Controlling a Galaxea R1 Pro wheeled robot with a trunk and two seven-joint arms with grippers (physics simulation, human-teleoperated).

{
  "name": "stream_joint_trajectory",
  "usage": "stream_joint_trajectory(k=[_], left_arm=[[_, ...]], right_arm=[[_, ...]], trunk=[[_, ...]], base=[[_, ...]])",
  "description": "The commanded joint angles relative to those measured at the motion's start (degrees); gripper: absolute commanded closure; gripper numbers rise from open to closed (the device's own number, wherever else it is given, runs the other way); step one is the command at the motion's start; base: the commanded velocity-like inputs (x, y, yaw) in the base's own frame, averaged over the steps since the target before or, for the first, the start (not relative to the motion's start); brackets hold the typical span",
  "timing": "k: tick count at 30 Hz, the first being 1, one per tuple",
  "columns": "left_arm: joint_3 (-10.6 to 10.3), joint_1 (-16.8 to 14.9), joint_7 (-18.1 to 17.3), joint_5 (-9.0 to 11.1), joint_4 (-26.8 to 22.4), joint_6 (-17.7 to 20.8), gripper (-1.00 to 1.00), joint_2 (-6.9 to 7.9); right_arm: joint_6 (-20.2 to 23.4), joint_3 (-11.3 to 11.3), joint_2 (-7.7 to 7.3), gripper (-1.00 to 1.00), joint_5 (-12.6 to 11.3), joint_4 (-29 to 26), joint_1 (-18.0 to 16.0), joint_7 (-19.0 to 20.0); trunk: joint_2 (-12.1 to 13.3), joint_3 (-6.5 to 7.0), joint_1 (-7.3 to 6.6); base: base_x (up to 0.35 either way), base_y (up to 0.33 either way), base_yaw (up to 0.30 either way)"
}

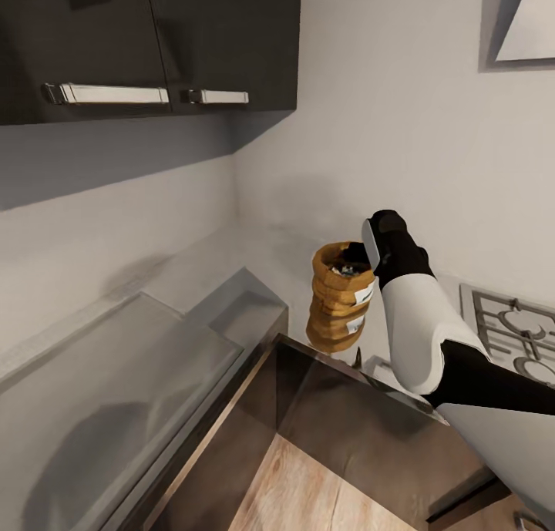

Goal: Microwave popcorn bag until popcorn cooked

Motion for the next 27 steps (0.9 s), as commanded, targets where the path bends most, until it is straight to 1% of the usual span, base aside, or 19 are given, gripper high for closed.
stream_joint_trajectory(k=[1,6,10,13,19,24,27], left_arm=[[0.4,0.0,-0.3,0.2,0.0,-0.1,-1.00,0.00],[0.4,0.0,-0.3,0.3,0.0,-0.1,-1.00,0.00],[0.4,0.0,-0.2,0.3,0.0,-0.1,-1.00,0.00],[0.4,0.0,-0.3,0.3,0.0,-0.1,-1.00,0.00],[0.3,0.0,-0.3,0.3,0.0,-0.1,-1.00,0.00],[0.3,0.0,-0.3,0.3,0.0,-0.1,-1.00,0.00],[0.3,0.0,-0.3,0.3,0.0,-0.1,-1.00,0.00]], right_arm=[[0.1,-0.5,0.08,-1.00,0.2,0.0,-0.1,-0.1],[0.1,-1.0,0.08,-1.00,0.2,0.1,-0.1,-1.3],[0.1,-2.8,0.08,-1.00,0.2,0.4,-0.1,-1.6],[0.1,-3.4,0.08,-1.00,0.2,1.8,-0.1,-1.7],[0.1,-3.6,0.08,-1.00,0.2,3.5,-0.1,-2.7],[0.1,-3.6,0.08,-1.00,0.2,3.6,-0.1,-3.2],[0.1,-3.6,0.08,-1.00,0.2,3.6,-0.1,-5.5]], trunk=[[0.0,-0.06,0.02],[0.0,-0.06,0.02],[0.0,-0.06,0.02],[0.0,-0.06,0.02],[0.0,-0.06,0.02],[0.0,-0.06,0.02],[0.0,-0.06,0.02]], base=[[0.063,0.000,0.000],[0.019,0.000,0.000],[0.001,0.000,0.000],[0.024,0.000,0.000],[0.183,0.000,0.000],[0.042,0.000,0.000],[0.004,0.000,0.000]])
